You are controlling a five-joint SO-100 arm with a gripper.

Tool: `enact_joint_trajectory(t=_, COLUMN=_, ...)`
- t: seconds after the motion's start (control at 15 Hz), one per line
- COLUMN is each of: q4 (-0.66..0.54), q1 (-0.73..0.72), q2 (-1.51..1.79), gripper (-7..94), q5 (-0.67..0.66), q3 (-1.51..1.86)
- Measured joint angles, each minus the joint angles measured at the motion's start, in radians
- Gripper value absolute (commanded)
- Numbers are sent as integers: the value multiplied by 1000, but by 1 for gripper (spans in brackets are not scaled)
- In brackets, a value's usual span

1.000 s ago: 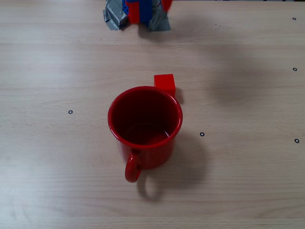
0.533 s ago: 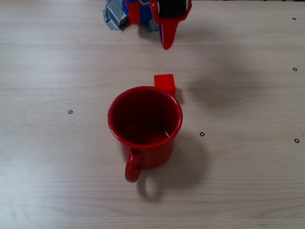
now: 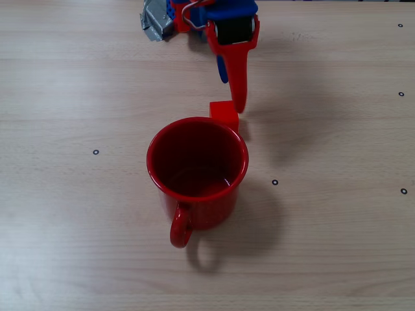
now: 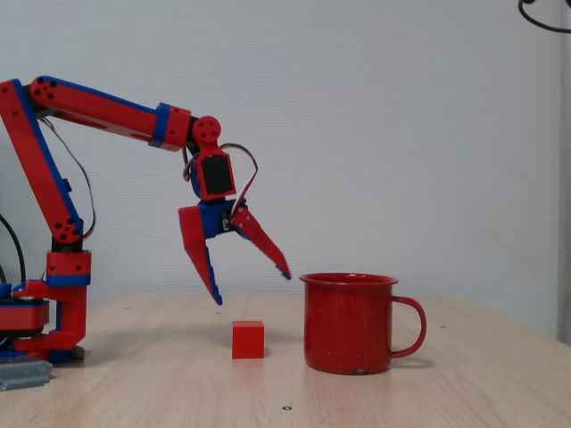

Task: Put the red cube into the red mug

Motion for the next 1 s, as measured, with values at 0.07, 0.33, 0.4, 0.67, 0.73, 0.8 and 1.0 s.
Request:
enact_joint_trajectory(t=0.07, q4=0, q1=0, q2=0, gripper=49, q5=-15, q3=0)
enact_joint_trajectory(t=0.33, q4=-14, q1=2, q2=-34, gripper=48, q5=-41, q3=52)
enact_joint_trajectory(t=0.4, q4=-32, q1=2, q2=-46, gripper=48, q5=-41, q3=57)
enact_joint_trajectory(t=0.67, q4=-137, q1=0, q2=-107, gripper=47, q5=-41, q3=86)
enact_joint_trajectory(t=0.73, q4=-152, q1=0, q2=-120, gripper=47, q5=-43, q3=91)
enact_joint_trajectory(t=0.8, q4=-170, q1=0, q2=-140, gripper=47, q5=-43, q3=91)
enact_joint_trajectory(t=1.0, q4=-186, q1=2, q2=-146, gripper=46, q5=-49, q3=91)
